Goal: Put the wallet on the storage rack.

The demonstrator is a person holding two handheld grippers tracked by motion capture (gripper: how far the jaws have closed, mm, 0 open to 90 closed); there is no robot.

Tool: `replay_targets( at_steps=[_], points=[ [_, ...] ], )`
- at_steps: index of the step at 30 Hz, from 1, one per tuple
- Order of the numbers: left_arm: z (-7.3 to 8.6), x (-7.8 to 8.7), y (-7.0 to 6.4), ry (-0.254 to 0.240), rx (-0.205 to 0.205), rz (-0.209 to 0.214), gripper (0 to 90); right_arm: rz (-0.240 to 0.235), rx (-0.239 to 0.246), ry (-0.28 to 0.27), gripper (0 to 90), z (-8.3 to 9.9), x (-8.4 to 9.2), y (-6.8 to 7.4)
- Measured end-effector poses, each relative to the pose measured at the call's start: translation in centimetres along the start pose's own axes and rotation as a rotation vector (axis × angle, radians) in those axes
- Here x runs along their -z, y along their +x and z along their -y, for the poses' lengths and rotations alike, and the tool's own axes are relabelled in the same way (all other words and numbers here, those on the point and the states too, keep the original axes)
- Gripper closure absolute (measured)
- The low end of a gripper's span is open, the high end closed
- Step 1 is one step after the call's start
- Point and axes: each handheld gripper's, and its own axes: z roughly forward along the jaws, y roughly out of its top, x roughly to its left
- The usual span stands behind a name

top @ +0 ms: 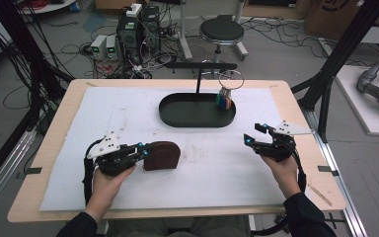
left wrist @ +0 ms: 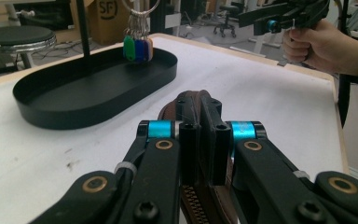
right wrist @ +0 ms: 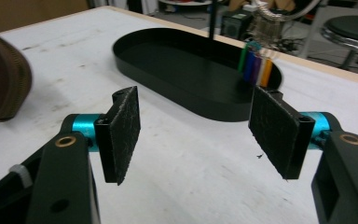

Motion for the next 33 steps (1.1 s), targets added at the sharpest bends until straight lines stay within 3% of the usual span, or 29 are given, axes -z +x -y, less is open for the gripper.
replay_targets(
  at_steps=[1, 2, 5, 6, 9, 10, 12, 13, 18, 26, 28, 33],
  points=[
    [0.0, 0.0, 0.0, 0.000, 0.000, 0.000, 86.0, 0.000, 0.000, 0.000, 34.4, 0.0, 0.0, 0.0],
    [-0.2, -0.2, -0.1, -0.007, -0.009, 0.006, 86.0, -0.046, 0.002, 0.002, 34.4, -0.2, -0.3, 0.4],
    [-0.8, -0.5, -0.3, -0.031, -0.027, 0.019, 86.0, -0.071, 0.010, 0.006, 34.3, -0.3, -0.5, 0.8],
    [-1.1, -0.7, -0.5, -0.044, -0.031, 0.024, 86.0, -0.106, 0.014, 0.012, 34.0, -0.5, -0.9, 1.3],
    [-1.7, -1.1, -0.7, -0.066, -0.041, 0.042, 86.0, -0.134, 0.015, 0.018, 33.7, -0.7, -1.2, 1.7],
    [-1.9, -1.4, -0.8, -0.072, -0.043, 0.053, 86.0, -0.171, 0.014, 0.009, 33.1, -0.9, -1.5, 2.2],
    [-2.2, -1.7, -1.1, -0.083, -0.048, 0.061, 86.0, -0.183, 0.012, 0.008, 32.8, -1.0, -1.6, 2.3],
    [-2.4, -2.0, -1.2, -0.094, -0.050, 0.075, 86.0, -0.219, 0.013, -0.004, 32.8, -1.2, -1.8, 2.8],
    [-3.1, -3.0, -1.8, -0.118, -0.061, 0.107, 86.0, -0.276, 0.023, 0.013, 32.1, -1.5, -2.7, 3.9],
    [-3.8, -4.7, -2.5, -0.141, -0.066, 0.152, 86.1, -0.387, -0.008, 0.018, 32.2, -1.7, -3.6, 4.9],
    [-4.0, -5.2, -2.8, -0.147, -0.069, 0.166, 86.1, -0.429, -0.016, 0.028, 32.1, -1.8, -4.1, 5.4],
    [-4.1, -5.7, -3.1, -0.171, -0.072, 0.195, 86.2, -0.484, -0.021, 0.058, 32.1, -1.8, -4.8, 6.0]
  ],
)
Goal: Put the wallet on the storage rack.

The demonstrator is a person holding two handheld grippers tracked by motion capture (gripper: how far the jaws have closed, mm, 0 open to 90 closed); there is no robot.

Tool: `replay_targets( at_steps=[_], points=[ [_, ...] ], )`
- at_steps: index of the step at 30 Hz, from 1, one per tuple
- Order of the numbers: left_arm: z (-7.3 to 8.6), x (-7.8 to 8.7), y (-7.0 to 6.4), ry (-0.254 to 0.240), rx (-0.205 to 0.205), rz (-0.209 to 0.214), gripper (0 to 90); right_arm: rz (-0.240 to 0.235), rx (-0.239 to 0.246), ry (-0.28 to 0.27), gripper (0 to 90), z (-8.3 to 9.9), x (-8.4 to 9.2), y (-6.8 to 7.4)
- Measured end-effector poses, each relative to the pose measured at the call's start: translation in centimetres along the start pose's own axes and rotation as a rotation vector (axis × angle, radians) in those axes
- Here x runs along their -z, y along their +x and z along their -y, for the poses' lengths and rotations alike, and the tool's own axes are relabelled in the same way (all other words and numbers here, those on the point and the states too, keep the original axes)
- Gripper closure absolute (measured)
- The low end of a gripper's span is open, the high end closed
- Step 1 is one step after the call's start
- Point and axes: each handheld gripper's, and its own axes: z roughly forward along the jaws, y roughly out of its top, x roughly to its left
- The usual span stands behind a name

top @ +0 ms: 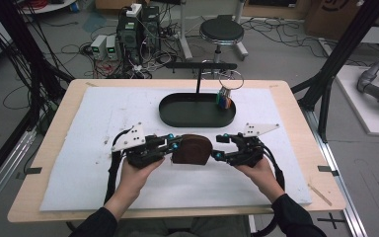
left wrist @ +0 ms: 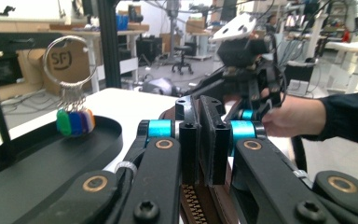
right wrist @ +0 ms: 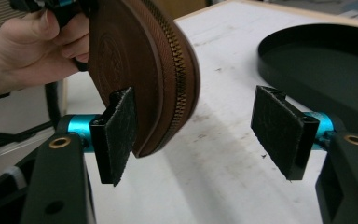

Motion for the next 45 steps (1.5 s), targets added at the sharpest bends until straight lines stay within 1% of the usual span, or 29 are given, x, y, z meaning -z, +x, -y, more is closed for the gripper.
replay_targets(
  at_steps=[1, 3, 5, 6, 7, 8, 9, 10, 11, 12, 13, 16, 17, 18, 19, 22, 23, 24, 25, 26, 27, 28, 30, 32, 33, 34, 37, 41, 45],
  points=[
    [0.0, -0.1, 0.0, -0.006, 0.002, 0.008, 86.2, -0.025, -0.001, 0.011, 32.2, 0.0, -0.4, 0.0],
    [0.0, -0.2, -0.1, -0.017, 0.004, 0.014, 86.2, -0.034, -0.001, 0.014, 32.5, 0.0, -0.5, 0.0],
    [0.0, -0.3, -0.1, -0.019, 0.001, 0.026, 86.2, -0.063, 0.001, 0.023, 36.1, 0.0, -0.8, 0.1],
    [0.1, -0.3, -0.1, -0.018, 0.002, 0.026, 86.1, -0.082, 0.005, 0.030, 40.6, 0.0, -0.9, 0.1],
    [0.1, -0.3, -0.1, -0.017, 0.001, 0.026, 86.1, -0.100, 0.025, 0.038, 52.3, 0.0, -1.0, 0.2],
    [0.1, -0.3, -0.1, -0.015, -0.001, 0.026, 86.1, -0.100, 0.025, 0.038, 52.3, 0.0, -1.0, 0.2],
    [0.1, -0.2, -0.1, -0.016, 0.002, 0.023, 86.1, -0.100, 0.042, 0.039, 57.0, -0.1, -0.9, 0.3],
    [0.2, -0.2, -0.1, -0.020, 0.004, 0.024, 86.1, -0.100, 0.042, 0.039, 57.0, -0.1, -0.9, 0.3],
    [0.2, -0.1, 0.1, -0.017, 0.006, 0.018, 85.9, -0.108, 0.047, 0.033, 61.3, -0.1, -0.7, 0.2],
    [0.2, -0.1, 0.1, -0.017, 0.006, 0.018, 85.8, -0.108, 0.047, 0.033, 61.3, -0.1, -0.7, 0.2],
    [0.3, 0.0, 0.2, -0.015, 0.016, 0.017, 85.5, -0.104, 0.060, 0.019, 64.6, -0.2, -0.4, 0.2],
    [0.3, 0.1, 0.4, -0.011, 0.027, 0.015, 84.1, -0.098, 0.073, 0.016, 67.7, -0.4, 0.0, 0.3],
    [0.3, 0.1, 0.4, -0.011, 0.027, 0.015, 83.0, -0.098, 0.073, 0.016, 67.7, -0.4, 0.0, 0.3],
    [0.3, 0.2, 0.5, -0.016, 0.036, 0.018, 80.7, -0.087, 0.093, 0.021, 68.8, -0.6, 0.2, 0.4],
    [0.3, 0.4, 0.9, -0.013, 0.054, 0.018, 76.0, -0.082, 0.097, 0.019, 69.3, -0.7, 0.3, 0.4],
    [0.2, 0.7, 1.2, 0.003, 0.068, 0.028, 62.1, -0.078, 0.099, 0.015, 69.9, -0.7, 0.6, 0.3],
    [0.2, 0.8, 1.4, 0.016, 0.074, 0.028, 57.8, -0.074, 0.108, 0.013, 69.9, -0.8, 0.7, 0.2],
    [0.2, 0.9, 1.7, 0.042, 0.086, 0.047, 54.3, -0.075, 0.108, 0.015, 70.0, -0.8, 0.8, 0.3],
    [0.2, 0.9, 1.9, 0.062, 0.091, 0.049, 51.4, -0.080, 0.107, 0.017, 70.1, -0.9, 0.9, 0.3],
    [0.2, 0.9, 1.9, 0.062, 0.091, 0.049, 48.8, -0.080, 0.107, 0.017, 70.1, -0.9, 0.9, 0.3],
    [0.2, 0.8, 2.0, 0.102, 0.095, 0.066, 45.8, -0.090, 0.122, 0.013, 70.1, -1.0, 1.1, 0.4],
    [0.3, 0.8, 2.1, 0.123, 0.097, 0.080, 44.2, -0.096, 0.130, 0.010, 70.1, -1.0, 1.1, 0.4],
    [0.3, 0.6, 2.1, 0.155, 0.089, 0.108, 44.1, -0.115, 0.132, 0.014, 70.1, -1.1, 1.1, 0.5],
    [0.4, 0.5, 2.0, 0.163, 0.080, 0.117, 44.2, -0.127, 0.144, 0.016, 70.0, -1.2, 1.1, 0.6],
    [0.4, 0.4, 2.0, 0.170, 0.077, 0.139, 44.4, -0.136, 0.140, 0.020, 70.0, -1.1, 1.1, 0.6],
    [0.6, 0.2, 1.9, 0.193, 0.069, 0.165, 44.6, -0.140, 0.141, 0.020, 70.0, -1.1, 1.0, 0.6],
    [0.7, 0.0, 1.8, 0.213, 0.063, 0.183, 44.6, -0.157, 0.149, 0.020, 70.0, -1.1, 0.9, 0.7],
    [0.8, -0.3, 1.7, 0.203, 0.069, 0.210, 48.7, -0.181, 0.155, 0.028, 70.1, -1.1, 0.8, 0.9],
    [0.8, -0.4, 1.6, 0.199, 0.067, 0.220, 52.7, -0.187, 0.156, 0.027, 70.1, -1.1, 0.8, 1.0]
  ],
)
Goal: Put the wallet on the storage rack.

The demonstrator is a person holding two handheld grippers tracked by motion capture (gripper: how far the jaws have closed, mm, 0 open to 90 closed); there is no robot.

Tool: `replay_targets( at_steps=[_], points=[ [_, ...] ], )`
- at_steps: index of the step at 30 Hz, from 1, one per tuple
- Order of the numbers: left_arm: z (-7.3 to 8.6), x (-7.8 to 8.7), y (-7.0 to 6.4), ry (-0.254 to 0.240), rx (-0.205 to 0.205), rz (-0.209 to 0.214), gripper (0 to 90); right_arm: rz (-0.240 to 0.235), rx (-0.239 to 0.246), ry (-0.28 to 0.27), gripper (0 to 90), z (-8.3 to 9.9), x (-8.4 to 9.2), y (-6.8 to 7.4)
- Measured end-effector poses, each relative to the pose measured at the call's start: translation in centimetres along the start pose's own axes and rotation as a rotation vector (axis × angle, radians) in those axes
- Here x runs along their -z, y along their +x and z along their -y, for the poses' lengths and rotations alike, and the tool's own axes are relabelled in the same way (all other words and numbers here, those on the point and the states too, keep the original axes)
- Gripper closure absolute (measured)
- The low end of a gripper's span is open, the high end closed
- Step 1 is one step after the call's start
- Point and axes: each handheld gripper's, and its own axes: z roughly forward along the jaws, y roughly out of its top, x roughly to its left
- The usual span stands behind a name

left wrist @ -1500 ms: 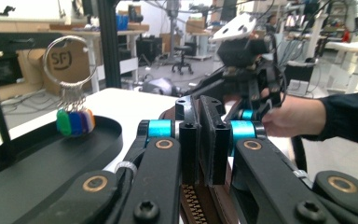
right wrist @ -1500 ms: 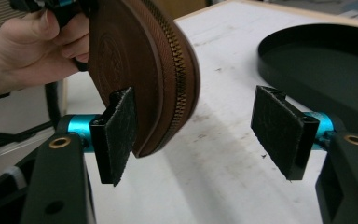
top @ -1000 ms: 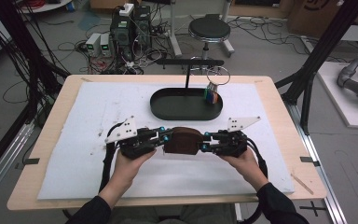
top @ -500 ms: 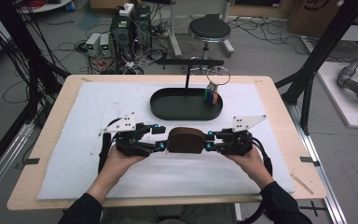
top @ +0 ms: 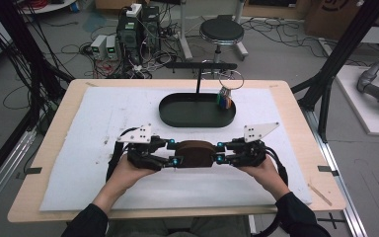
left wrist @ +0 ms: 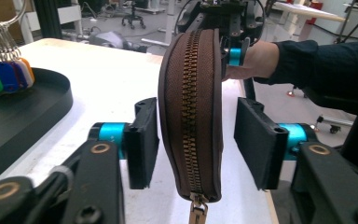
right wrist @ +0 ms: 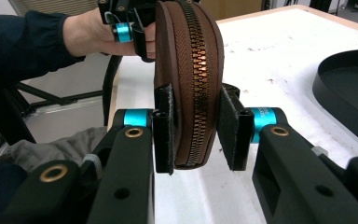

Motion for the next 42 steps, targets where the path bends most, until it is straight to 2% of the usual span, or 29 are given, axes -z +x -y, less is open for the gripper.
replay_targets(
  at_steps=[3, 13, 16, 18, 19, 21, 22, 24, 25, 26, 27, 28, 29, 30, 31, 33, 35, 36, 37, 38, 39, 40, 41, 42],
  points=[
    [0.0, 0.2, 0.0, -0.012, 0.000, 0.002, 61.8, -0.013, 0.005, -0.008, 70.1, 0.0, 0.1, 0.0],
    [-0.1, 0.1, 0.1, -0.037, 0.014, 0.011, 67.1, -0.012, -0.001, -0.020, 67.7, 0.0, 0.2, -0.1],
    [-0.1, 0.1, 0.1, -0.046, 0.013, 0.004, 68.0, 0.015, 0.001, -0.028, 62.3, 0.0, 0.2, -0.1],
    [-0.1, 0.1, 0.1, -0.054, 0.002, -0.023, 68.3, 0.042, -0.009, -0.030, 57.5, 0.0, 0.3, -0.2],
    [-0.1, 0.1, 0.1, -0.054, 0.002, -0.023, 68.4, 0.042, -0.009, -0.030, 57.5, 0.0, 0.3, -0.2],
    [-0.2, 0.2, 0.2, -0.063, 0.003, -0.046, 68.4, 0.083, -0.020, -0.038, 49.2, 0.1, 0.6, -0.3],
    [-0.2, 0.3, 0.4, -0.062, 0.002, -0.066, 68.5, 0.123, -0.029, -0.048, 44.9, 0.1, 1.0, -0.5],
    [-0.2, 0.4, 0.5, -0.061, 0.002, -0.087, 68.5, 0.159, -0.036, -0.059, 42.7, 0.2, 1.4, -0.8],
    [-0.2, 0.4, 0.5, -0.061, 0.002, -0.087, 68.6, 0.185, -0.038, -0.065, 41.9, 0.3, 1.7, -0.9],
    [-0.2, 0.5, 0.6, -0.064, 0.004, -0.101, 68.6, 0.185, -0.038, -0.065, 41.9, 0.3, 1.7, -0.9],
    [-0.2, 0.6, 0.7, -0.066, 0.004, -0.112, 68.5, 0.204, -0.044, -0.070, 41.4, 0.3, 2.0, -1.0],
    [-0.3, 0.7, 0.8, -0.071, 0.005, -0.143, 68.6, 0.272, -0.053, -0.077, 40.9, 0.5, 2.6, -1.3],
    [-0.3, 0.7, 0.8, -0.071, 0.005, -0.143, 68.6, 0.296, -0.053, -0.078, 40.4, 0.6, 2.8, -1.4],
    [-0.4, 0.7, 0.9, -0.065, 0.003, -0.161, 68.6, 0.296, -0.053, -0.078, 40.4, 0.6, 2.8, -1.4],
    [-0.6, 0.7, 1.0, -0.057, -0.003, -0.185, 68.6, 0.324, -0.058, -0.076, 40.4, 0.6, 3.1, -1.5],
    [-1.0, 0.7, 1.1, -0.060, -0.015, -0.217, 68.6, 0.416, -0.072, -0.066, 39.8, 0.9, 3.7, -1.7],
    [-1.2, 0.6, 1.3, -0.069, -0.013, -0.247, 68.6, 0.482, -0.092, -0.069, 39.4, 1.1, 4.2, -2.0],
    [-1.4, 0.5, 1.4, -0.066, -0.018, -0.278, 68.7, 0.513, -0.102, -0.067, 39.4, 1.2, 4.4, -2.1],
    [-1.5, 0.4, 1.5, -0.065, -0.020, -0.290, 68.7, 0.577, -0.127, -0.069, 39.2, 1.4, 5.0, -2.3],
    [-1.6, 0.4, 1.7, -0.067, -0.022, -0.303, 68.7, 0.601, -0.135, -0.068, 39.2, 1.5, 5.2, -2.3],
    [-1.6, 0.3, 1.8, -0.069, -0.020, -0.321, 68.7, 0.601, -0.135, -0.068, 39.2, 1.5, 5.2, -2.3],
    [-1.6, 0.3, 2.0, -0.075, -0.016, -0.334, 68.7, 0.644, -0.150, -0.069, 39.2, 1.8, 5.7, -2.5],
    [-1.7, 0.1, 2.4, -0.077, -0.013, -0.359, 68.7, 0.661, -0.154, -0.071, 39.2, 1.9, 5.9, -2.6],
    [-1.7, 0.1, 2.4, -0.077, -0.013, -0.359, 68.7, 0.661, -0.154, -0.071, 39.2, 1.9, 5.9, -2.6]
  ],
)
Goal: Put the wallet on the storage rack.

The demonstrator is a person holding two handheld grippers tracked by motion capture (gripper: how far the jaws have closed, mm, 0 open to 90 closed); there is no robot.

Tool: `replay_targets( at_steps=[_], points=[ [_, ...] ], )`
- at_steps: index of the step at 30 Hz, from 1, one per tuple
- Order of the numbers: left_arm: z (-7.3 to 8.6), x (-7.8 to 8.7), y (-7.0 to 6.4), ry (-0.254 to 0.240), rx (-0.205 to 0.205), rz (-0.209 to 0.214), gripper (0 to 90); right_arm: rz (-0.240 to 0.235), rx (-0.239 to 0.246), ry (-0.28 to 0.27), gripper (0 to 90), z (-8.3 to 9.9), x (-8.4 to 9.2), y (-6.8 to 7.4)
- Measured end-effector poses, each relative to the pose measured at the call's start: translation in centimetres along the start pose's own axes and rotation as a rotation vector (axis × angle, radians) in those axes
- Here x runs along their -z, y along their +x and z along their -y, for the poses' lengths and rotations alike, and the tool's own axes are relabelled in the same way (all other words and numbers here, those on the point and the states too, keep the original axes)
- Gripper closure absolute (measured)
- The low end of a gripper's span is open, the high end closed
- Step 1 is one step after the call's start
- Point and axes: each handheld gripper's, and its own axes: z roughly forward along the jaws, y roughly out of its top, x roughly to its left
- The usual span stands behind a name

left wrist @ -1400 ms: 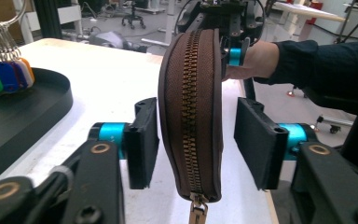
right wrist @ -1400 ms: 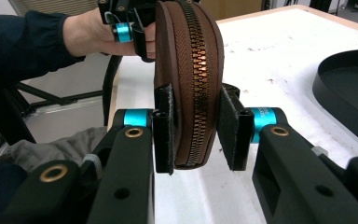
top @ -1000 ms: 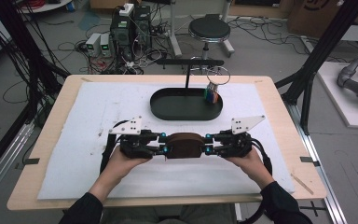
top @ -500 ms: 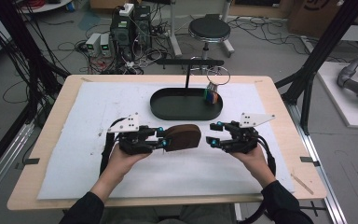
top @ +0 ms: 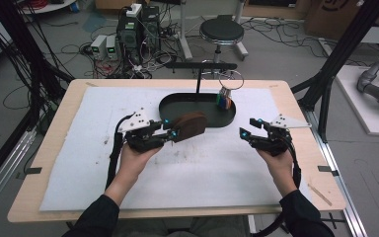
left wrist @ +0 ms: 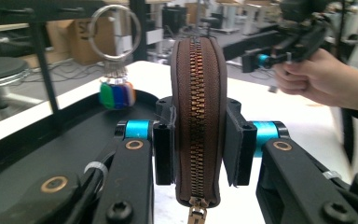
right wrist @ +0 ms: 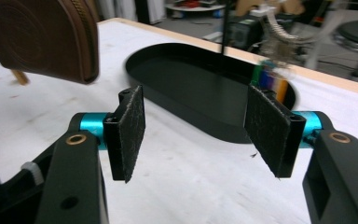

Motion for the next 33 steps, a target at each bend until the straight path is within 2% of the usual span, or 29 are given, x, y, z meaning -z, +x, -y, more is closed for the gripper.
replay_targets(
  at_steps=[1, 4, 7, 13, 21, 33],
  points=[
    [-0.1, -0.2, 0.2, -0.003, -0.005, -0.017, 68.7, 0.033, -0.013, 0.011, 39.2, 0.2, 0.2, -0.4],
    [-0.5, -0.7, 0.7, 0.002, -0.008, -0.050, 68.7, 0.062, -0.023, 0.015, 39.2, 0.4, 0.4, -0.9],
    [-0.8, -1.0, 1.0, 0.001, -0.008, -0.062, 68.7, 0.089, -0.028, 0.020, 39.2, 0.6, 0.5, -1.3],
    [-1.6, -1.9, 2.0, 0.000, -0.010, -0.111, 68.8, 0.106, -0.032, 0.021, 39.2, 0.7, 0.7, -1.6],
    [-2.1, -3.2, 3.2, 0.004, -0.021, -0.148, 68.7, 0.120, -0.035, 0.025, 39.2, 0.8, 0.7, -1.9],
    [-1.6, -5.5, 5.3, -0.022, -0.021, -0.195, 68.7, 0.122, -0.031, 0.034, 39.3, 0.9, 0.4, -2.0]
  ],
)
